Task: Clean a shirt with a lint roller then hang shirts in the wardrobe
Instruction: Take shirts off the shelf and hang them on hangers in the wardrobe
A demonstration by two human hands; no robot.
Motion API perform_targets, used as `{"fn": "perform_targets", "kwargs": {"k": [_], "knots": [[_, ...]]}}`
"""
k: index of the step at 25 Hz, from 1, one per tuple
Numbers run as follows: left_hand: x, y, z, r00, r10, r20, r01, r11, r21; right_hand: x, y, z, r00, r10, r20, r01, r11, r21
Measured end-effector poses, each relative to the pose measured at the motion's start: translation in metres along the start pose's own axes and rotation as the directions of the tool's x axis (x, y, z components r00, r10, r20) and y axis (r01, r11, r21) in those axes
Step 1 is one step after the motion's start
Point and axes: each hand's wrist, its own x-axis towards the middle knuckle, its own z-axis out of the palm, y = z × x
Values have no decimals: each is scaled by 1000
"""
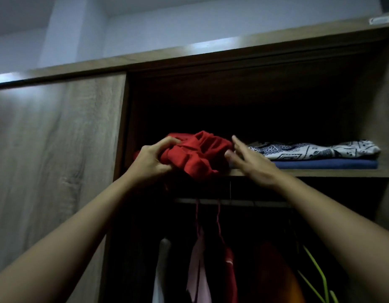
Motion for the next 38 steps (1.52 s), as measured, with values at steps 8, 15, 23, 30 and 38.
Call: {"fn": "perform_targets", "kwargs": {"k": [8,15,23,30,38], "knots": [[-85,80,-10,966,147,213,-186,967,175,-101,-83,5,975,-216,51,215,976,16],[-166,76,16,925,-96,366,131,989,-70,-160,-68,46,912,-107,395,219,943,-249],[-233,76,35,861,-177,478,339,899,-278,-223,-63,85,778,94,621,51,976,-212],[-266,80,40,850,-202,486,441,779,-446,-246,-64,78,875,139,464,-127,990,-57],[-267,71,29,873,-313,374,442,831,-338,-249,-64,87,934,-17,358,138,939,-314]]}}
